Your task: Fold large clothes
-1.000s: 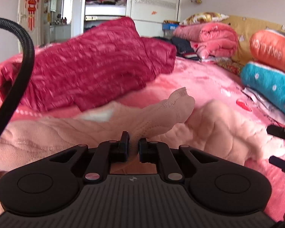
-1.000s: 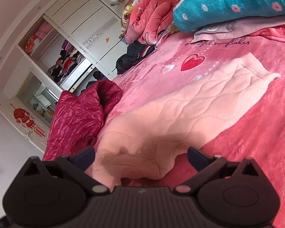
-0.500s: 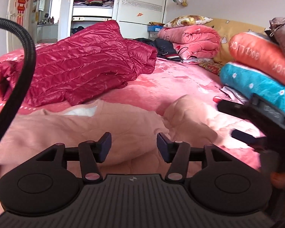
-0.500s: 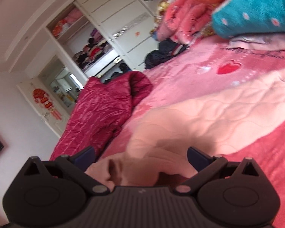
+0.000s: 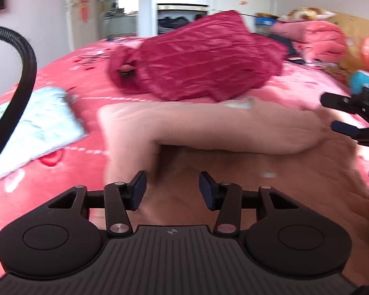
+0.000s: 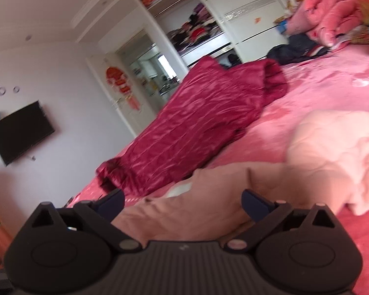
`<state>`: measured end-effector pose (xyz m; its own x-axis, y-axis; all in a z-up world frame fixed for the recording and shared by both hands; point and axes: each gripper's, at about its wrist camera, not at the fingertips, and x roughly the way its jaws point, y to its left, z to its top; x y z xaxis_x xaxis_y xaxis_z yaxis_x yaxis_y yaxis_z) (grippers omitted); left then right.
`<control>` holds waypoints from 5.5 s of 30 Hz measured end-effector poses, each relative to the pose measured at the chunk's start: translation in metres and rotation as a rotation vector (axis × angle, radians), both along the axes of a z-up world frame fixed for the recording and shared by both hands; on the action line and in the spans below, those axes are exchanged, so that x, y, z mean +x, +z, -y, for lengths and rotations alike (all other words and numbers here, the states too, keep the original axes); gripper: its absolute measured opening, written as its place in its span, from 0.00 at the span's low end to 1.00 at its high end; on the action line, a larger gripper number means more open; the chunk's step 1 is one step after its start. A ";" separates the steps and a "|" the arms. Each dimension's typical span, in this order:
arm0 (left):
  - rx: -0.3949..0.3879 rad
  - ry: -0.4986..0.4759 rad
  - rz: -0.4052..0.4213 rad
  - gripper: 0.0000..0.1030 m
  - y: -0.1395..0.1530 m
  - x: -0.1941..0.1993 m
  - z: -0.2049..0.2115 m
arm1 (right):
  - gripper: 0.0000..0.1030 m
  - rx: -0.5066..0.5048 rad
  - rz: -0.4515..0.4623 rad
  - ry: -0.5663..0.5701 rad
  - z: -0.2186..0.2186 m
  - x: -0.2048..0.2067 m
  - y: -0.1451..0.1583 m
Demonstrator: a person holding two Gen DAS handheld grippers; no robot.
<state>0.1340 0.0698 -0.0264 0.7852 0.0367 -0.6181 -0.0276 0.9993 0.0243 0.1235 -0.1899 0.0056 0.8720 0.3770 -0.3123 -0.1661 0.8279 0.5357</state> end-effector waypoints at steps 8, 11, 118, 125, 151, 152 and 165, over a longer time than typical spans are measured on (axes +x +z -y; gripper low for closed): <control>0.126 0.157 -0.040 0.61 -0.010 0.017 -0.021 | 0.96 -0.050 -0.112 0.016 -0.015 0.035 -0.029; 0.136 0.178 -0.066 0.62 -0.014 0.022 -0.030 | 0.96 -0.078 -0.157 0.006 -0.017 0.040 -0.037; -0.543 0.242 0.203 1.00 0.046 -0.001 -0.136 | 0.07 0.113 0.164 0.021 -0.044 0.035 0.117; -0.635 0.231 0.236 1.00 0.052 -0.011 -0.147 | 0.07 -0.099 -0.018 0.134 -0.132 0.038 0.040; -0.561 -0.069 0.179 0.94 0.036 0.031 -0.090 | 0.77 -0.360 -0.054 0.046 -0.113 0.015 0.029; -0.516 -0.063 0.160 0.92 0.033 0.033 -0.085 | 0.74 -0.360 -0.061 0.014 -0.102 0.022 0.028; -0.303 0.066 -0.063 0.83 -0.014 0.048 -0.074 | 0.50 -0.488 -0.192 -0.098 -0.081 0.068 -0.034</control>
